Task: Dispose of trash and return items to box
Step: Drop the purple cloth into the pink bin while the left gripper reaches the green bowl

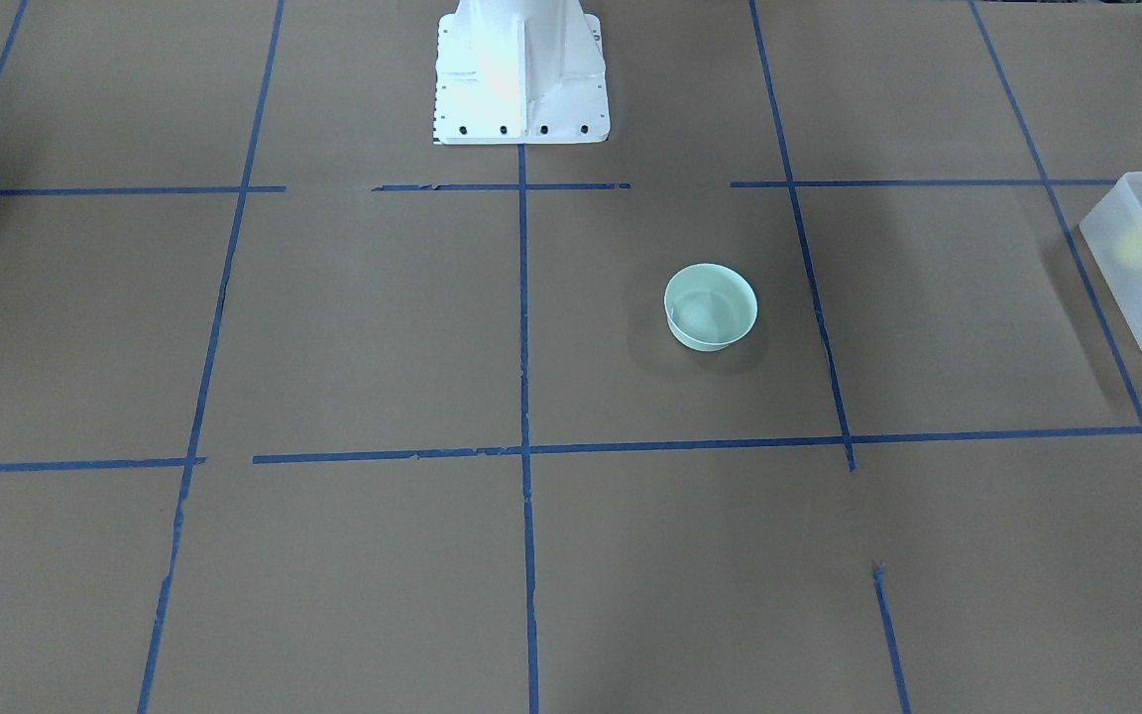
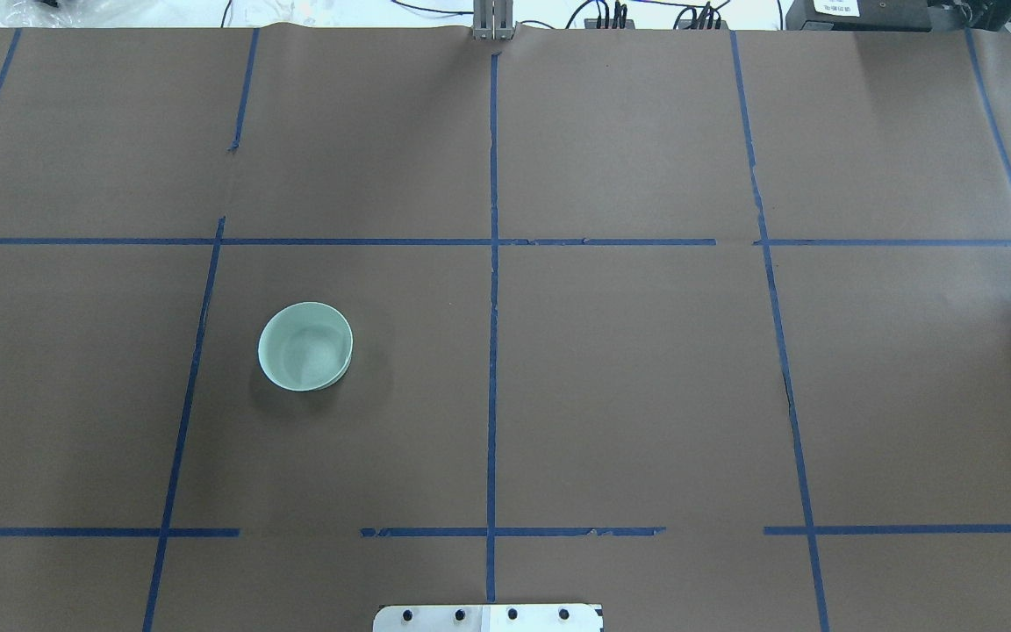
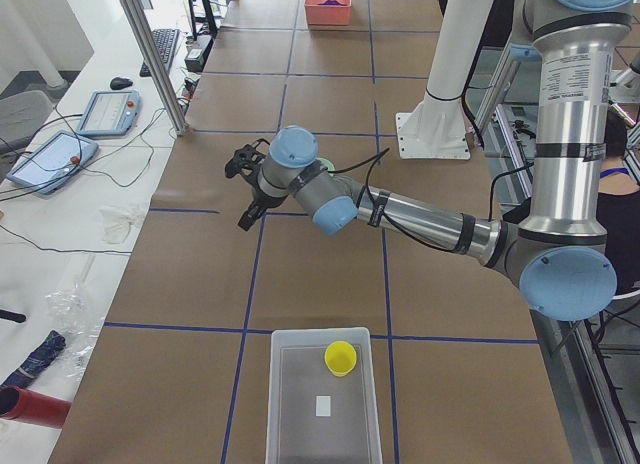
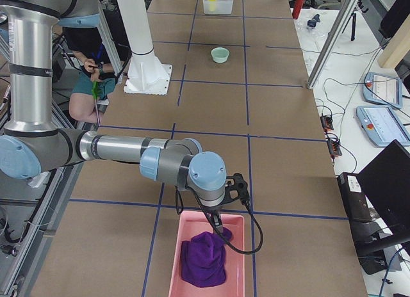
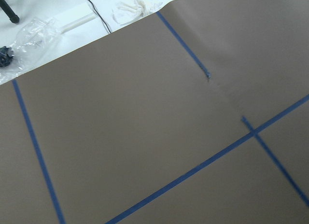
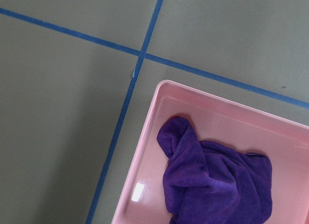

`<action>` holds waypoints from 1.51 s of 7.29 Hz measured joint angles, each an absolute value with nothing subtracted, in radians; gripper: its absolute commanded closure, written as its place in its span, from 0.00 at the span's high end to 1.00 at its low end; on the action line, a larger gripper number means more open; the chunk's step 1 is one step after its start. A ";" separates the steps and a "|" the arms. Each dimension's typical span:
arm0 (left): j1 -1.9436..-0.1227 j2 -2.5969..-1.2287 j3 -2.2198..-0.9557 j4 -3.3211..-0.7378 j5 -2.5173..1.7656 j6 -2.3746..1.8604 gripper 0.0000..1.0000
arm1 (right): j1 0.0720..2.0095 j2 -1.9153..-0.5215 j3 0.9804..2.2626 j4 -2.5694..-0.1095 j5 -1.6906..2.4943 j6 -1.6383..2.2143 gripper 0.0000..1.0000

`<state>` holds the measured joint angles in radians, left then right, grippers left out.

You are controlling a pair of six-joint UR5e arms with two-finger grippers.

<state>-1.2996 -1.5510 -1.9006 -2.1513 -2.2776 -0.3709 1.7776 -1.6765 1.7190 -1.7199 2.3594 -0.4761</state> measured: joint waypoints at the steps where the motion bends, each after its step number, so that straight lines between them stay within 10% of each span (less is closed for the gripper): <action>1: -1.187 -1.559 -1.948 -2.151 -2.206 -0.528 1.00 | 1.750 -1.678 1.744 -1.700 2.360 -0.385 1.00; 5: -0.779 -1.605 -1.988 -2.152 -1.891 -1.136 0.70 | 1.611 -1.759 1.764 -1.338 2.354 -0.048 1.00; 8: -0.599 -1.688 -1.894 -2.153 -1.701 -1.446 0.68 | 1.593 -1.774 1.765 -1.285 2.354 -0.017 1.00; 11: -0.537 -1.717 -1.837 -2.152 -1.665 -1.485 0.30 | 1.591 -1.774 1.767 -1.281 2.355 -0.017 1.00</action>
